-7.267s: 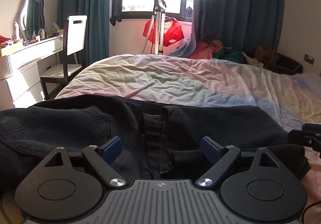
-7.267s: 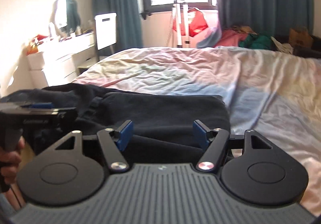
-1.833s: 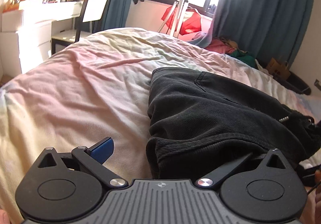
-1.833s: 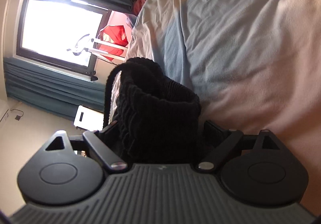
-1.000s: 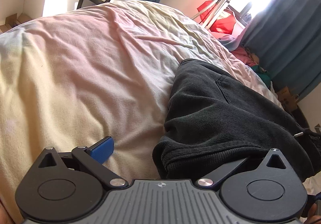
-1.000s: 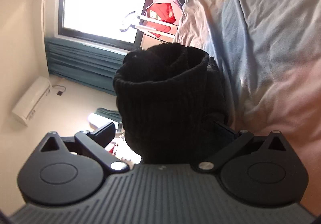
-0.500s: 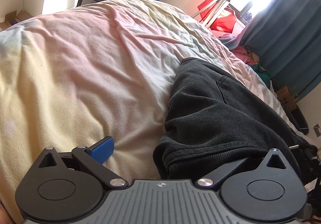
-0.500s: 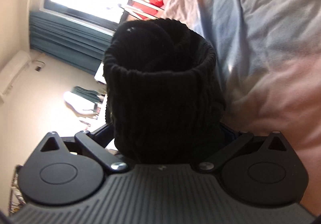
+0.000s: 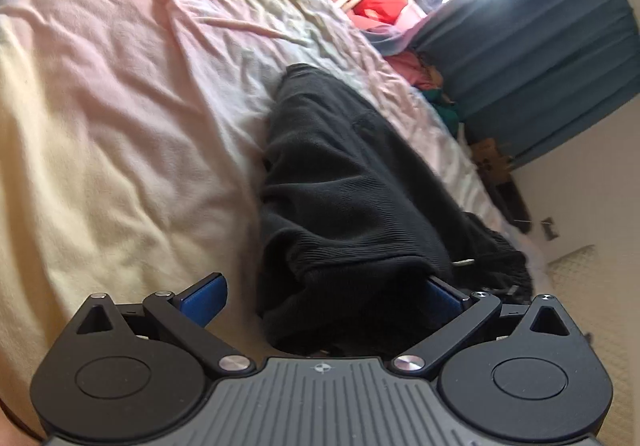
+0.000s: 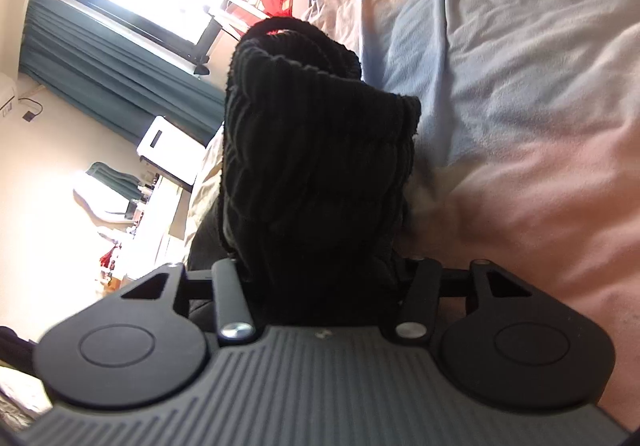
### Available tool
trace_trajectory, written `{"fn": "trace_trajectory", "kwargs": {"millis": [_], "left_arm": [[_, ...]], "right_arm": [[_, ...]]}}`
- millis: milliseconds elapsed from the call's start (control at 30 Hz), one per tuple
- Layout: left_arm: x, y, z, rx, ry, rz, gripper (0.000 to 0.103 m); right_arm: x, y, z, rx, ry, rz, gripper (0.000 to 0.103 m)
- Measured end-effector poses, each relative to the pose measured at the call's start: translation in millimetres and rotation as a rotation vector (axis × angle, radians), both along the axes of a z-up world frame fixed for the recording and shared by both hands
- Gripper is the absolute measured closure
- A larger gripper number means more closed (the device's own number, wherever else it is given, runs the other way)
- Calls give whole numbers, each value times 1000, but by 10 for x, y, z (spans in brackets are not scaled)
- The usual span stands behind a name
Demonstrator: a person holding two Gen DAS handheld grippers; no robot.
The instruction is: Fold clothes
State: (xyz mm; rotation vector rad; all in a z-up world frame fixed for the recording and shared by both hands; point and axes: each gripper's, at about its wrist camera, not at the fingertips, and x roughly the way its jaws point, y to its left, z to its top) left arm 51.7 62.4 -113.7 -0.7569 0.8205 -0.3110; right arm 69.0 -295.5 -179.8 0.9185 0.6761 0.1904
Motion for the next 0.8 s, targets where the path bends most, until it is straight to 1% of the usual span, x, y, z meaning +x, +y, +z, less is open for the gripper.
{"fn": "trace_trajectory", "kwargs": {"millis": [67,133,233,300,333,433,467,500,567,633,733,767,800], "left_arm": [[-35,96,70,-77,-49,-13,0],[24,218,84,-142,-75,27,0],[267,386,-28,-211,-29,84,0],[531,414,-171,-244,50,67,0],[651,390,-242,-257,81,42,0],[982,254,-397,-246,170,-49,1],[1074,202,-438,-228,192,-79,2],[1131,147,-458,-196,198,-106,2],[1200,91,-481,-169,188,-140,2],[1206,84,-509,-169,179,-149,2],[1199,71,-541,-165,152,-154,8],[1197,55,-530,-154,135,-159,13],[1193,39,-513,-143,122,-163,13]], "right_arm": [[-81,5,45,-8,-15,-8,53],[-83,5,60,-12,-24,-2,54],[-72,18,73,-18,-34,11,54],[-68,41,78,-20,-35,11,53],[19,28,56,-22,-36,10,53],[74,-7,22,-21,-33,9,53],[82,1,36,-19,-33,9,53],[88,4,32,-20,-32,8,53],[98,21,41,-26,-31,11,52],[117,41,49,-29,-29,13,50],[142,57,43,-24,-23,7,49],[147,62,38,-24,-21,5,49],[152,66,34,-24,-19,2,49]]}}
